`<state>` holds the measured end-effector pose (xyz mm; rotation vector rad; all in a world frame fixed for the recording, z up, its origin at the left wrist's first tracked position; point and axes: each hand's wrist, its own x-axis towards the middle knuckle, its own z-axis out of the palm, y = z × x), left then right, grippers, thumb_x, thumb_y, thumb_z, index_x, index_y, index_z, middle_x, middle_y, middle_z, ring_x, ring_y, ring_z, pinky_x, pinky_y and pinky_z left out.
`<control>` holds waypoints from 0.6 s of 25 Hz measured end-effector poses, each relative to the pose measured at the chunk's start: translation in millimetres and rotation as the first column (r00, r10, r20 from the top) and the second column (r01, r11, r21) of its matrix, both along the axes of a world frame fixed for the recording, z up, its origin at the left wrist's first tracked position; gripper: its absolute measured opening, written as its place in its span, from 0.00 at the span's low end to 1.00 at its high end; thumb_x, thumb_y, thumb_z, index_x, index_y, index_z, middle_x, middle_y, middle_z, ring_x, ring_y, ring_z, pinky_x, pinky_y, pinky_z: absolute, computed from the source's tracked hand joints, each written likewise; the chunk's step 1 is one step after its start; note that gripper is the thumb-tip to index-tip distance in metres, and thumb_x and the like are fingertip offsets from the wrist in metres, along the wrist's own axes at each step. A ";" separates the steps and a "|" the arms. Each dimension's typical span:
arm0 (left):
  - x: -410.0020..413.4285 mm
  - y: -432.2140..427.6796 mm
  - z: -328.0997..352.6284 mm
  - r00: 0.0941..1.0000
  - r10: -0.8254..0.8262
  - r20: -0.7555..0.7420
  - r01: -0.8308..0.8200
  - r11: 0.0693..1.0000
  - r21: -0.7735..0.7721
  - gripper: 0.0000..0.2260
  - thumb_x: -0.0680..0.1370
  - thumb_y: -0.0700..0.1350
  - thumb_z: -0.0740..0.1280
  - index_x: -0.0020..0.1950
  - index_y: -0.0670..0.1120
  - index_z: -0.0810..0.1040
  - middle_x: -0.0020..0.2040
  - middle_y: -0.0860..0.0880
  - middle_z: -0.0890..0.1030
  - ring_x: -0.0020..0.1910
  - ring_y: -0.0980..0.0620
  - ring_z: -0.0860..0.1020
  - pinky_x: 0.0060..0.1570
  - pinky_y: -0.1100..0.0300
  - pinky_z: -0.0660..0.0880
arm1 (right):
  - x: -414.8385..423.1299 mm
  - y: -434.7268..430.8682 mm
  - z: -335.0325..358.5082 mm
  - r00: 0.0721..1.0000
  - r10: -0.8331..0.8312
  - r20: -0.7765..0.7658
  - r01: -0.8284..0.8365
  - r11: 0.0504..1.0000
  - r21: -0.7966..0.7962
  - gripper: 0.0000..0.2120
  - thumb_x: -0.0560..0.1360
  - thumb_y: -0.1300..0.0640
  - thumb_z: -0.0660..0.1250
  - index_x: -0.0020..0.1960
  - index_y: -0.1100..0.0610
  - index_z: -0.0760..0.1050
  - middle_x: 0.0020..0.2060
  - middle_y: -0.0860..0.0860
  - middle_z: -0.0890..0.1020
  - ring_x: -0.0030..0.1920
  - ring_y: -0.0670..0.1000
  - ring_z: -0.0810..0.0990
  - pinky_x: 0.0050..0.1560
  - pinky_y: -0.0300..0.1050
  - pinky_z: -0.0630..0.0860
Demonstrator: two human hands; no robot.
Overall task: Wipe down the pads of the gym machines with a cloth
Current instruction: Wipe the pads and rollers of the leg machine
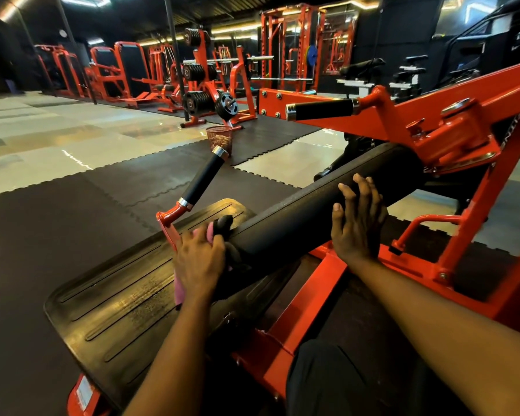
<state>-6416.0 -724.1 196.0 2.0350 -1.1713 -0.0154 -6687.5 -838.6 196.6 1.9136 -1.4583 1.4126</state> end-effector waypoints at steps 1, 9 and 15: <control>-0.1 -2.2 0.3 1.000 0.028 -0.006 -0.028 1.000 0.001 0.20 0.81 0.54 0.58 0.72 0.52 0.71 0.63 0.42 0.75 0.64 0.44 0.70 0.64 0.45 0.66 | -0.2 -0.2 0.8 1.000 0.002 -0.002 -0.002 1.000 0.001 0.20 0.83 0.50 0.53 0.72 0.52 0.70 0.78 0.54 0.63 0.80 0.57 0.56 0.74 0.62 0.57; -139.6 -55.4 63.8 0.983 -0.126 0.132 0.119 0.991 0.064 0.20 0.80 0.58 0.54 0.65 0.49 0.73 0.65 0.40 0.74 0.68 0.40 0.66 0.66 0.43 0.59 | -7.1 2.1 12.9 0.998 0.049 -0.032 -0.049 0.999 0.003 0.19 0.83 0.50 0.55 0.70 0.50 0.74 0.75 0.50 0.70 0.77 0.56 0.63 0.68 0.58 0.62; -90.7 -46.7 66.0 0.892 -0.453 -0.020 0.445 0.883 -0.153 0.22 0.84 0.53 0.51 0.77 0.51 0.67 0.73 0.43 0.70 0.72 0.43 0.66 0.71 0.48 0.62 | -35.5 5.0 66.7 0.942 0.288 0.171 -0.287 0.958 -0.031 0.18 0.74 0.60 0.58 0.51 0.55 0.86 0.52 0.55 0.86 0.55 0.59 0.81 0.57 0.62 0.77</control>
